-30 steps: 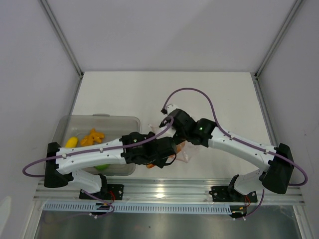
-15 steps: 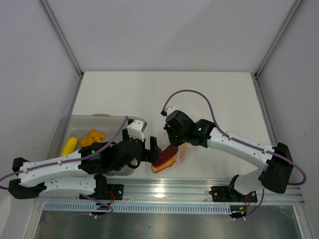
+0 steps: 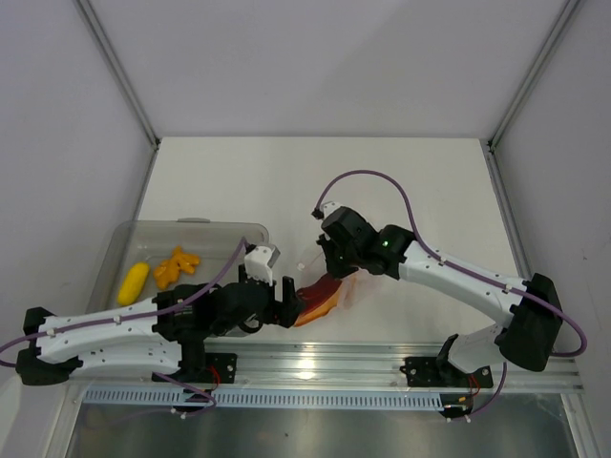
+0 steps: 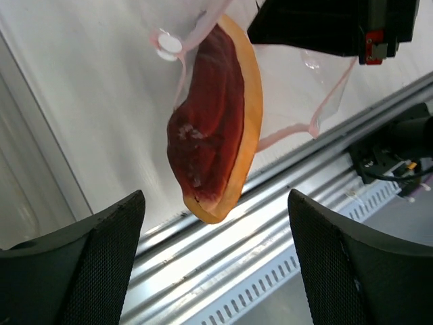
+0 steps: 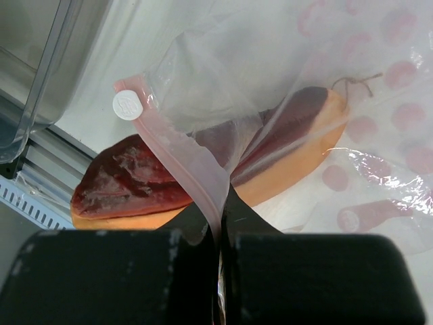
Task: Place the food in the zip-top bag and seal the zipper
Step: Pick up the fake food from the zipper food storage bag.
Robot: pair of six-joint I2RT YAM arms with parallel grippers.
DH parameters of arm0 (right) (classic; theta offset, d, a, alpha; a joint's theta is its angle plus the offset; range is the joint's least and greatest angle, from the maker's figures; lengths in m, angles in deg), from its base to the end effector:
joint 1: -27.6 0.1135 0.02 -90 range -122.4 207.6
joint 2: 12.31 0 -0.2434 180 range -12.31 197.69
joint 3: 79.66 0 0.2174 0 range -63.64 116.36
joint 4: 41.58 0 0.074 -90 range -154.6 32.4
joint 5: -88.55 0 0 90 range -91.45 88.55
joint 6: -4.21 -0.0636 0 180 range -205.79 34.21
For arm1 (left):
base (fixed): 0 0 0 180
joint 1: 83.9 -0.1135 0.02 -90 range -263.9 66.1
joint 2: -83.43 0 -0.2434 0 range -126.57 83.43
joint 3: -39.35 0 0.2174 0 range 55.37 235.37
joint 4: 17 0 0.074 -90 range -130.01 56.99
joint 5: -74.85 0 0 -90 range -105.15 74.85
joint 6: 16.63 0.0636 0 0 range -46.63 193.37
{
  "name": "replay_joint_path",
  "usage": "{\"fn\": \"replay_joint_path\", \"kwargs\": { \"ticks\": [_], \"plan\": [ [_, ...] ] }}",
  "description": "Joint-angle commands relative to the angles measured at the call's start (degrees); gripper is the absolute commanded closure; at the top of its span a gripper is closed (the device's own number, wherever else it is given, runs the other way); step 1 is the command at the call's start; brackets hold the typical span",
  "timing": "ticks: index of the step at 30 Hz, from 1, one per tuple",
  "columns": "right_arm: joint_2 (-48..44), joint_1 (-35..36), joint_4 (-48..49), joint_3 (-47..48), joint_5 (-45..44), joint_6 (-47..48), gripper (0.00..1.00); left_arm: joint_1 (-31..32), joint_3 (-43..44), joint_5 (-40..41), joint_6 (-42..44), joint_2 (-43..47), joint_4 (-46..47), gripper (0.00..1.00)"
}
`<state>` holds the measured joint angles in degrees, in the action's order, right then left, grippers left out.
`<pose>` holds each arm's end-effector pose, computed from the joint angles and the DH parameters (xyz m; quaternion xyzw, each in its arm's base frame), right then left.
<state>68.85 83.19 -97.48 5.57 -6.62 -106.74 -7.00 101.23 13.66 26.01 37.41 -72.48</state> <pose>0.1654 0.2313 0.2615 -0.2670 0.9057 0.1688 0.2828 0.0661 -0.1489 0.2653 0.1211 0.8745 -0.2592 0.3917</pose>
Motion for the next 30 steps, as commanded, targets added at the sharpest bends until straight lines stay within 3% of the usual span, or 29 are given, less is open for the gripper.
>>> {"fn": "replay_joint_path", "kwargs": {
  "ticks": [1,5,16,30],
  "plan": [
    [-2.2,-0.6,0.6,0.6,1.1,0.0,1.0,-0.4,-0.6,-6.2,-6.1,1.1,1.6,0.14],
    [-3.8,-1.5,0.9,1.0,3.0,0.0,1.0,-1.9,-1.5,-9.8,-12.7,1.5,0.2,0.15],
    [-6.4,-3.2,2.0,1.2,8.7,-1.0,1.0,-8.4,-7.2,-18.5,-16.0,3.1,8.2,0.18],
    [-6.8,-4.3,2.9,0.8,10.1,-1.3,1.0,-11.1,-8.2,-26.2,-15.2,-1.4,15.0,0.45]
  ]
}}
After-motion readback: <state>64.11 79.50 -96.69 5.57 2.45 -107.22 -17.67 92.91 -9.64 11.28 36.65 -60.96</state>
